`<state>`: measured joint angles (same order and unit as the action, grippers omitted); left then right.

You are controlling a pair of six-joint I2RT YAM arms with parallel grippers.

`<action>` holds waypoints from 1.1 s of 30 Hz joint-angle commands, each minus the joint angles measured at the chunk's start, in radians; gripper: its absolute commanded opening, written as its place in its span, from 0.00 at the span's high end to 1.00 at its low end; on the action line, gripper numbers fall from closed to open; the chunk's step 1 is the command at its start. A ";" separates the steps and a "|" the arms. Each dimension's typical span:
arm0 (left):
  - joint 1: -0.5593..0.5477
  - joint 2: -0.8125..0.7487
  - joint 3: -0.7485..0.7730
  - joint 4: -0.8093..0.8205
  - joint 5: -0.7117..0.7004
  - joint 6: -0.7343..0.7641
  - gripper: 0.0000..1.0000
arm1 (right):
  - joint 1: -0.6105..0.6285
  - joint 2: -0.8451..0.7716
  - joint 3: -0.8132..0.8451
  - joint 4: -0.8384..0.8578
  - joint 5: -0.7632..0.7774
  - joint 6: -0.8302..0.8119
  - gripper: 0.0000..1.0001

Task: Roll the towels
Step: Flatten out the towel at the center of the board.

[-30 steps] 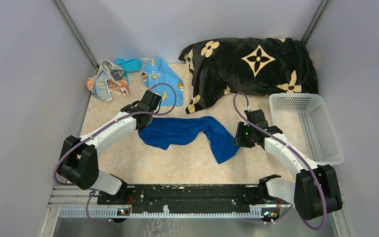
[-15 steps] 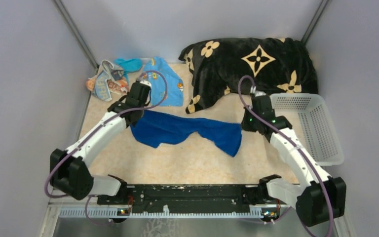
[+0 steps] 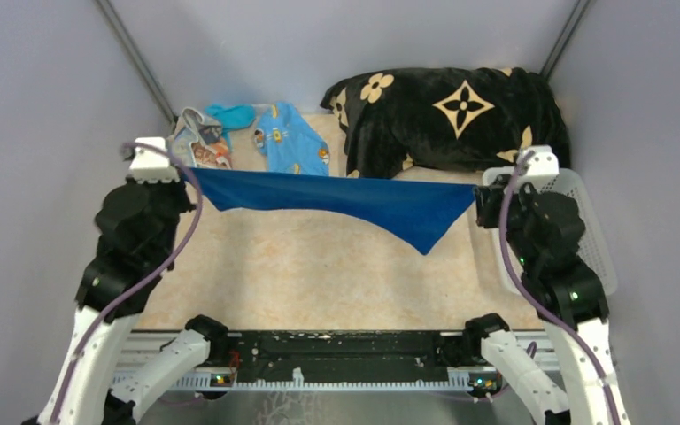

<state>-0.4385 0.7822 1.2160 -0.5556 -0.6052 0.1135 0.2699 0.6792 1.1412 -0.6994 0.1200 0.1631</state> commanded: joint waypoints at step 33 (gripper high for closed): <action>0.165 0.946 0.101 0.124 0.342 -0.028 1.00 | -0.162 0.662 -0.262 0.694 0.154 0.022 1.00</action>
<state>-0.2893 1.6859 1.2522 -0.5121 -0.2970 0.0444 0.1364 1.2869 0.8501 -0.2108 0.3157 0.2367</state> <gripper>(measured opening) 0.006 0.010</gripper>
